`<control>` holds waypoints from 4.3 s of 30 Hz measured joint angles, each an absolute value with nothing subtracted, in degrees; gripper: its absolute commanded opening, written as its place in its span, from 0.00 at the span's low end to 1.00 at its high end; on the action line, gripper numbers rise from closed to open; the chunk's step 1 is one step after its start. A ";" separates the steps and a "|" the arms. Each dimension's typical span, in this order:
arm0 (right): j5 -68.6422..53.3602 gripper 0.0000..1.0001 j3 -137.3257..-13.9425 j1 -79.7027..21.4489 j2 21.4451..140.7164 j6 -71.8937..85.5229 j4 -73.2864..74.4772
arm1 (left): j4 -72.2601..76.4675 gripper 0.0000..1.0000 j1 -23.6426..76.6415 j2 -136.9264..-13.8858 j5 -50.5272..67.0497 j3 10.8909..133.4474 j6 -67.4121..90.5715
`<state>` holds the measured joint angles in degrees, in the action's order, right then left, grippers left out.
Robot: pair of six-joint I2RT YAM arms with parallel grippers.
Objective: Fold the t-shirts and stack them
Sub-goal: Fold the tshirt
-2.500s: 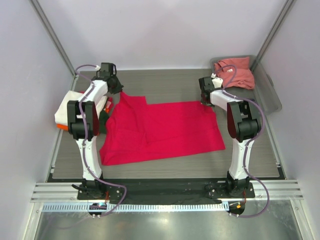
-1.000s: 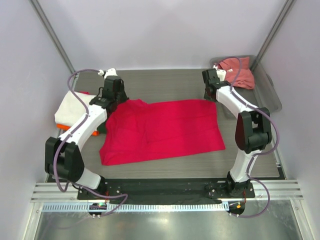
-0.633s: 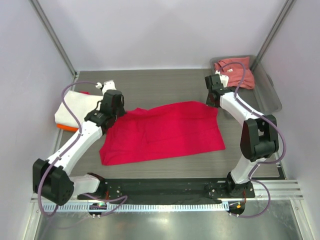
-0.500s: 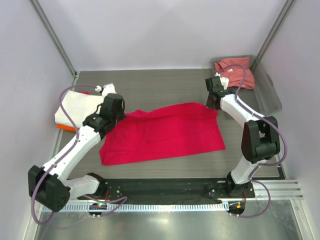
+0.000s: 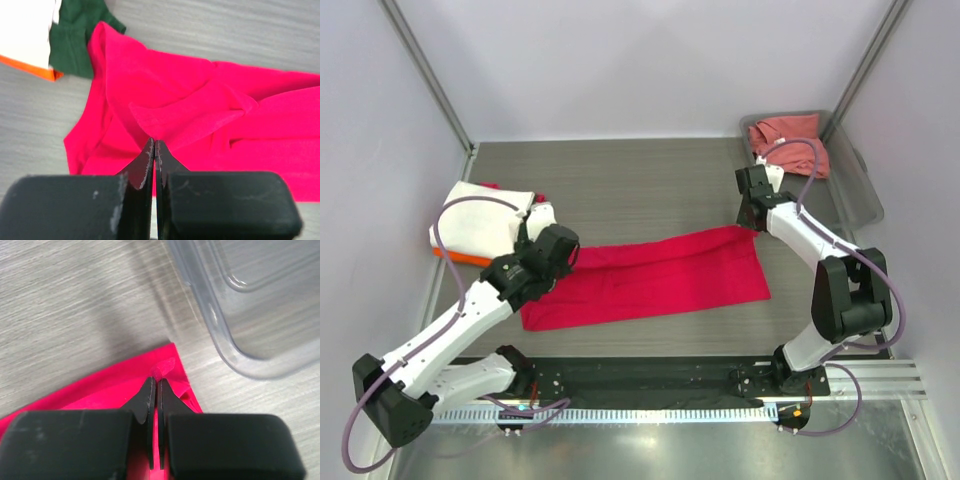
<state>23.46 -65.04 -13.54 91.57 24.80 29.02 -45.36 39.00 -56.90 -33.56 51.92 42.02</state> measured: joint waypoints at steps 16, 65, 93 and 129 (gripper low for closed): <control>28.21 0.15 -48.07 -13.56 83.05 31.90 21.15 | -56.71 0.00 47.72 -52.16 -34.30 45.39 57.21; 21.76 0.28 -53.91 -23.40 97.86 33.76 14.72 | -34.98 0.73 19.16 -77.69 -22.02 45.87 56.27; 25.58 0.34 -58.72 -10.87 101.25 35.18 18.28 | -31.73 0.61 14.63 -101.67 -22.28 63.68 55.99; -28.18 0.40 -76.69 -39.16 119.31 25.30 2.33 | -31.53 0.29 13.45 -103.22 -15.88 64.84 47.57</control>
